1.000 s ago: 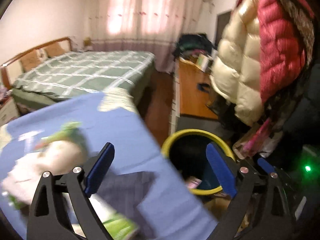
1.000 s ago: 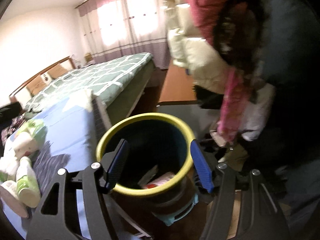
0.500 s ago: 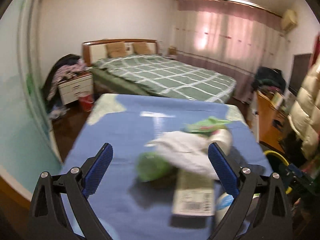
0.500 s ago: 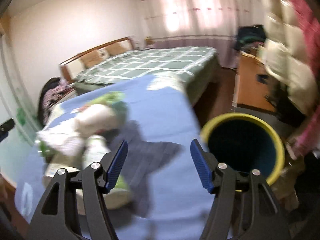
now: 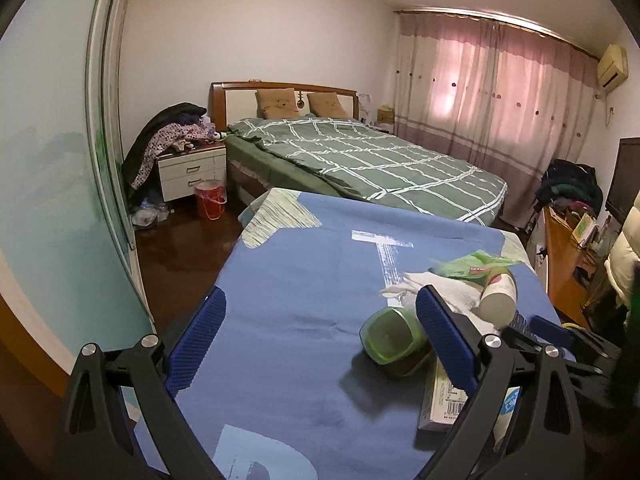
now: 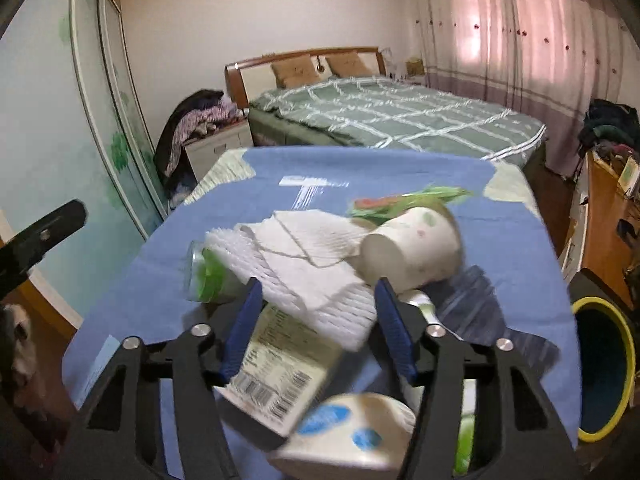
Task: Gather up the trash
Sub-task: 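Move the right tool back to the table and grasp the white tissue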
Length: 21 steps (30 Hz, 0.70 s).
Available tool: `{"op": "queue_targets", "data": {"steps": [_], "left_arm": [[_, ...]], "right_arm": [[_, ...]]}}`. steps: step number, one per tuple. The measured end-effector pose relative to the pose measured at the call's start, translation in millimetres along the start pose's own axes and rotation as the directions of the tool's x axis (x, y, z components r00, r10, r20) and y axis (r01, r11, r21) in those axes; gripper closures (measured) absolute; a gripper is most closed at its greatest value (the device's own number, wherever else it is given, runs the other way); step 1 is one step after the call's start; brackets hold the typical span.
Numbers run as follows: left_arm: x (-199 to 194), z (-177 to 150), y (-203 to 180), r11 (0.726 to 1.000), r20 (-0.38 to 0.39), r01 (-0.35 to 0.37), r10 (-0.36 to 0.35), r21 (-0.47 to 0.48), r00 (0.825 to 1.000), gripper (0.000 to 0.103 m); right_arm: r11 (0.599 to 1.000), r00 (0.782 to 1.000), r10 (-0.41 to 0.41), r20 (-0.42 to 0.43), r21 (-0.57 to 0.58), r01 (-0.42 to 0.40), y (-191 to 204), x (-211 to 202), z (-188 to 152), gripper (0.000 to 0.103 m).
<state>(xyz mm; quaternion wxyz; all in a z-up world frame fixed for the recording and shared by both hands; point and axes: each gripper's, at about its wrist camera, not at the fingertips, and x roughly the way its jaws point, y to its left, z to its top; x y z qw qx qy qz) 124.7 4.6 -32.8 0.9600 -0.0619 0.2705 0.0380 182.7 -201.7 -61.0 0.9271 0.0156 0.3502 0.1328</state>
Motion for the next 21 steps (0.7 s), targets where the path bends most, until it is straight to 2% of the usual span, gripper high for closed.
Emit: {"op": "queue_targets", "data": {"steps": [3,7,11,14,17,19,21], "left_arm": [[4,0,-2,1.0,-0.007,0.005,-0.005,0.0,1.0,0.009],[9,-1,-4,1.0,-0.015,0.011,-0.011,-0.001,1.0,0.009],[13,-3,-5,1.0,-0.027,0.017,-0.017,0.002,1.0,0.009],[15,-3,-5,1.0,-0.028,0.021,-0.021,-0.002,0.999,0.009],[15,-2,-2,1.0,-0.027,0.019,-0.019,-0.007,0.999,0.009],[15,-3,-2,1.0,-0.027,0.021,-0.022,-0.01,0.999,0.009],[16,-4,-4,1.0,-0.029,0.022,-0.022,-0.007,0.999,0.009]], "right_arm": [[1.0,0.999,-0.025,-0.044,0.007,0.025,1,18,3,0.059],[0.999,0.995,-0.007,-0.097,0.049,0.011,1,39,4,0.059],[0.998,0.992,-0.022,-0.121,0.056,0.029,2,53,6,0.06],[0.997,0.99,-0.048,-0.134,0.052,0.056,0,63,4,0.07],[0.996,0.991,-0.047,-0.126,0.065,0.056,-6,61,6,0.095],[0.997,0.992,-0.055,-0.116,0.055,0.062,-6,58,7,0.101],[0.998,0.994,-0.033,-0.102,0.058,0.039,-6,54,9,0.101]]}}
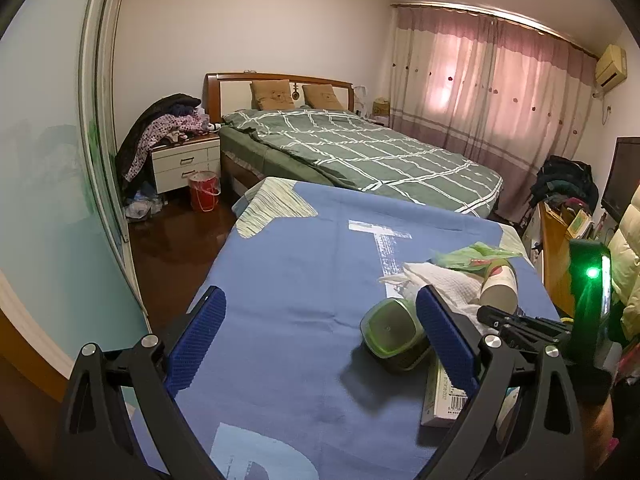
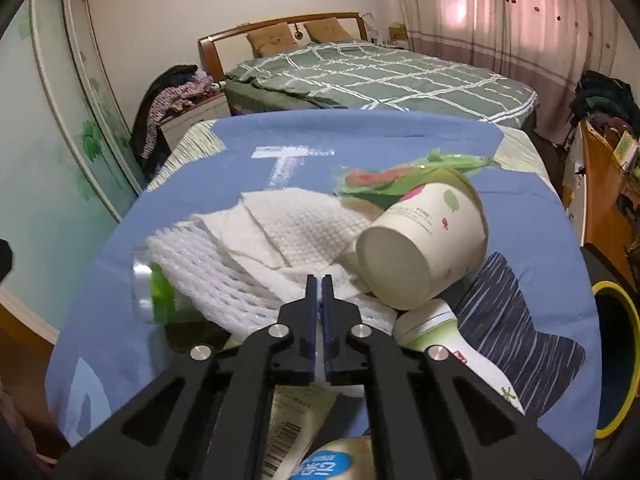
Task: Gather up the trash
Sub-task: 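Move the right tool back to the table and grasp the white tissue, then carry the white tissue into the yellow bin and open the right tool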
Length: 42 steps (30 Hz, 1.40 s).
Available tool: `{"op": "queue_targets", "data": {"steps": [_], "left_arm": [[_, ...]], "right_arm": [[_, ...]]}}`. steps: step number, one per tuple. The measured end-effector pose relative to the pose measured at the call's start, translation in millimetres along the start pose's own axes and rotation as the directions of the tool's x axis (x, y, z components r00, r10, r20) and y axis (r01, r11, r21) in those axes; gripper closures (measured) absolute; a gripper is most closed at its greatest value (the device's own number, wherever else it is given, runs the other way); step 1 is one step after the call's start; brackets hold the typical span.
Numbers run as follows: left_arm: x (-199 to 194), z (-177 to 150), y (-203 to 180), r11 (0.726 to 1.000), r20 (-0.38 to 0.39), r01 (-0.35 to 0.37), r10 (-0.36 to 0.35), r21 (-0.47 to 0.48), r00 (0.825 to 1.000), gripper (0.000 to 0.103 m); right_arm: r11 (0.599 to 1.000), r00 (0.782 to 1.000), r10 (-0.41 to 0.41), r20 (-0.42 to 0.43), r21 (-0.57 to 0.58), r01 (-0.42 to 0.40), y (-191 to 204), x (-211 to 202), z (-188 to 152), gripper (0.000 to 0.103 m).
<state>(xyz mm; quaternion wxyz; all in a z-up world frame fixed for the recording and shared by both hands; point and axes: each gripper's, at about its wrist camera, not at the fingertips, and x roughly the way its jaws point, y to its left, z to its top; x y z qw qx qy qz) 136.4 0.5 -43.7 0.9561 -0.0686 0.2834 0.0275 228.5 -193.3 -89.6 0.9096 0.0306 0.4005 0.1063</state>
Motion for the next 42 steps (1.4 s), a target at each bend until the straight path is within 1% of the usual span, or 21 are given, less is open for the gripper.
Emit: {"op": "queue_targets", "data": {"steps": [6,9,13,22,27,31,36,42], "left_arm": [[0,-2,-1,1.0,0.002,0.004,-0.004,0.004,1.0,0.009],[-2,-3,-1,1.0,0.002,0.007,-0.007,0.006,1.0,0.009],[-3,-3,-6,1.0,0.003,0.015,-0.015,0.013,1.0,0.009],[-7,-3,-15,0.999,0.004,0.033,-0.033,0.036,0.999,0.009],[-11,-2,-19,0.998,0.01,0.045,-0.045,0.048,0.999,0.009],[-14,-3,-25,0.996,0.01,0.062,-0.063,0.059,0.998,0.008],[-16,-8,-42,0.991,0.0,0.096,-0.096,0.09,0.995,0.009],[-17,-17,-73,0.977,-0.027,0.158,-0.156,0.144,0.987,0.009]], "right_arm": [[0.997,0.995,0.077,0.061,0.011,-0.078,-1,-31,9,0.101],[0.995,0.99,0.1,0.103,0.005,-0.101,-2,-51,15,0.101],[0.993,0.982,0.113,0.151,0.002,-0.115,-4,-74,25,0.101],[0.995,0.963,0.103,0.25,-0.01,-0.104,-8,-109,50,0.101],[0.997,0.95,0.076,0.304,0.006,-0.081,-19,-127,61,0.101],[0.998,0.945,0.038,0.326,0.042,-0.054,-37,-137,61,0.101],[0.995,0.939,-0.036,0.342,0.105,0.0,-72,-151,52,0.101],[0.973,0.931,-0.147,0.335,0.219,0.075,-132,-167,27,0.101]]}}
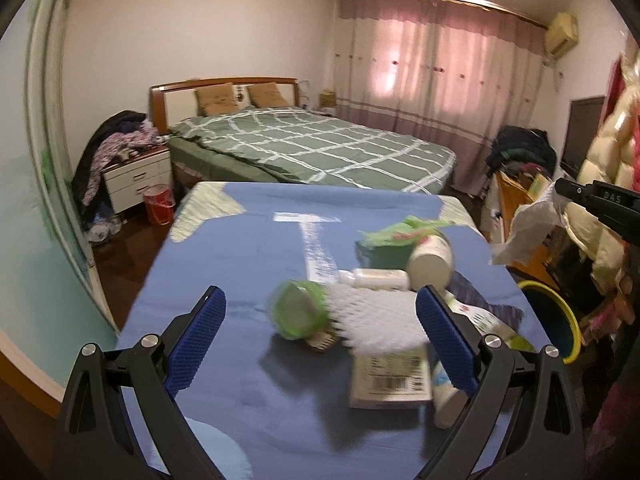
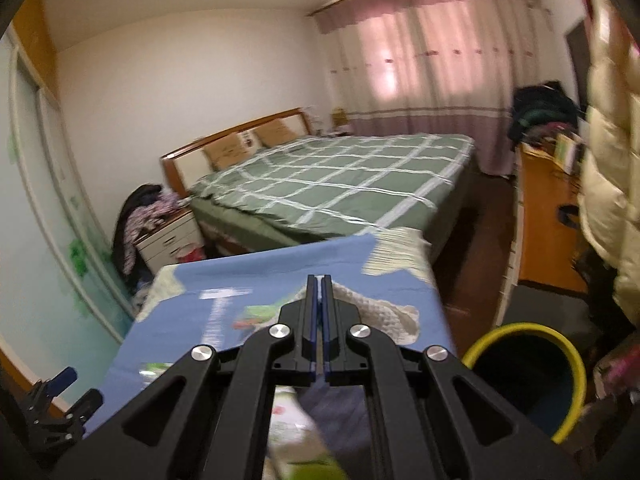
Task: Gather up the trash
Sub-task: 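Carry the white tissue into the yellow bin and open the right tool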
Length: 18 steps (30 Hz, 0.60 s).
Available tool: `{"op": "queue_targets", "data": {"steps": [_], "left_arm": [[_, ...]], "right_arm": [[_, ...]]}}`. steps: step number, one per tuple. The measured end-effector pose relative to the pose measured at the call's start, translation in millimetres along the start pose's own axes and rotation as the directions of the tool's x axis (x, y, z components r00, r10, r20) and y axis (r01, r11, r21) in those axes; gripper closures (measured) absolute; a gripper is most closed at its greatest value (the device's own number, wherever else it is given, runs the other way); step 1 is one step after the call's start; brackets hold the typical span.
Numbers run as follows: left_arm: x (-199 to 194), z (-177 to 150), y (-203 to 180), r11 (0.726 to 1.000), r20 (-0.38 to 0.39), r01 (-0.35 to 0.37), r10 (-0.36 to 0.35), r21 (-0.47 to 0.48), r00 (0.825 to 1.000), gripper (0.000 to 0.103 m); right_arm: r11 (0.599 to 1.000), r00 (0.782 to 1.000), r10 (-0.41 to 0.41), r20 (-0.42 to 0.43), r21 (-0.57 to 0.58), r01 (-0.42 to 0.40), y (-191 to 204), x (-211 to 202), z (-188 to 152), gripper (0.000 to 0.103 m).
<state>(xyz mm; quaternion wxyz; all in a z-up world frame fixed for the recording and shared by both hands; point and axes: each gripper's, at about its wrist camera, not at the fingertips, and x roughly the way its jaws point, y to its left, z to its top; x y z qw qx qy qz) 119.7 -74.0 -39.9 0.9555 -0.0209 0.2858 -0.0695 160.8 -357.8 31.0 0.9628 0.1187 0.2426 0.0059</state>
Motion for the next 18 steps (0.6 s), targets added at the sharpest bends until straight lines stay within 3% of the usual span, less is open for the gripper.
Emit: {"op": "queue_targets", "data": {"steps": [5,11,18], "left_arm": [[4,-5,-31,0.997,-0.02,0.064,-0.063,0.046,0.998,0.008],[6,-9,-59,0.991,-0.025,0.105,-0.104,0.077,0.994,0.008],[10,-12,-79,0.985,-0.049,0.126,-0.121,0.117,0.991,0.009]], "right_arm": [[0.991,0.993,-0.114,0.005,0.073,0.114,-59,-12,-10,0.101],[0.958,0.967,-0.254,-0.011,0.136,0.253,-118,-20,-27,0.101],[0.922,0.942,-0.328,-0.075,0.191,0.337,-169,-7,-49,0.101]]}}
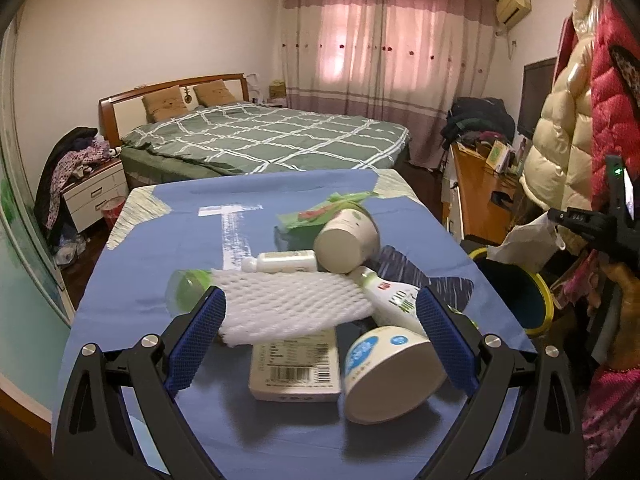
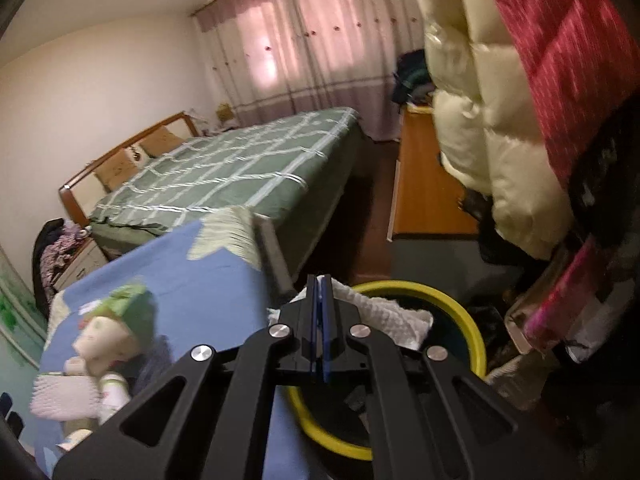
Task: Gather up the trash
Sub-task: 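Carry the white tissue into the yellow bin and open the right tool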
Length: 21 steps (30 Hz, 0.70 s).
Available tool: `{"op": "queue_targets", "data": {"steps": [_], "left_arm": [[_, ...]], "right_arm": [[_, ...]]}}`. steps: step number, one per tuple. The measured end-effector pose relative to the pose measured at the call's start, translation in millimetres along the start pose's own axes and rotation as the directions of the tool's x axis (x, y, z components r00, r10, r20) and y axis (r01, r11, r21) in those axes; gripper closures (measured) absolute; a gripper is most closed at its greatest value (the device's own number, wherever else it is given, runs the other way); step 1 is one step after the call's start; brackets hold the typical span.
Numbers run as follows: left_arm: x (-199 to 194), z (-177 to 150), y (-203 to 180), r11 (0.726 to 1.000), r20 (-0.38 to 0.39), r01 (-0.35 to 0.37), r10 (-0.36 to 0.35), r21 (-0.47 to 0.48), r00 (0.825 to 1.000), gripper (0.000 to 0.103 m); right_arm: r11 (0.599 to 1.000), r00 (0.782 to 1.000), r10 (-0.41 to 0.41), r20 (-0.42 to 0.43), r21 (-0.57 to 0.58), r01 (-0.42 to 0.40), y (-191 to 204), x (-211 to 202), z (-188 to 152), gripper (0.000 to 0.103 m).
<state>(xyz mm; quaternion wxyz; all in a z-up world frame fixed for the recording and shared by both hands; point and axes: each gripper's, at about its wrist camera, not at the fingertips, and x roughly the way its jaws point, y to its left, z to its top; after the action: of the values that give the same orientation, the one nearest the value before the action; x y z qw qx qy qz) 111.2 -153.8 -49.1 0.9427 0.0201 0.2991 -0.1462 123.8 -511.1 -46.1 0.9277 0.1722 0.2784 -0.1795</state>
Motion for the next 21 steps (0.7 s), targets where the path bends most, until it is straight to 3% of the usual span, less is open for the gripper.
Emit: {"op": "queue_targets", "data": {"steps": [12,14,16,21], "left_arm": [[9,-4,-21,0.999,-0.036,0.007,-0.005,0.046,0.999,0.008],[10,-3,-23,0.999,-0.038,0.007,-0.005,0.051,0.999,0.008],[9,-4,-23,0.998,-0.041,0.008,-0.006,0.055,0.999,0.008],[12,-6,-25,0.998,-0.049,0.009,-0.006,0.061,0.999,0.008]], "right_arm": [[0.997,0.993,-0.053,-0.11,0.05,0.059,-31,48,-24,0.1],[0.996,0.992,-0.056,-0.115,0.059,0.063,-34,51,-25,0.096],[0.996,0.992,-0.057,-0.111,0.066,0.065,-36,50,-25,0.084],[0.995,0.993,-0.061,-0.101,0.071,0.068,-38,47,-25,0.083]]}}
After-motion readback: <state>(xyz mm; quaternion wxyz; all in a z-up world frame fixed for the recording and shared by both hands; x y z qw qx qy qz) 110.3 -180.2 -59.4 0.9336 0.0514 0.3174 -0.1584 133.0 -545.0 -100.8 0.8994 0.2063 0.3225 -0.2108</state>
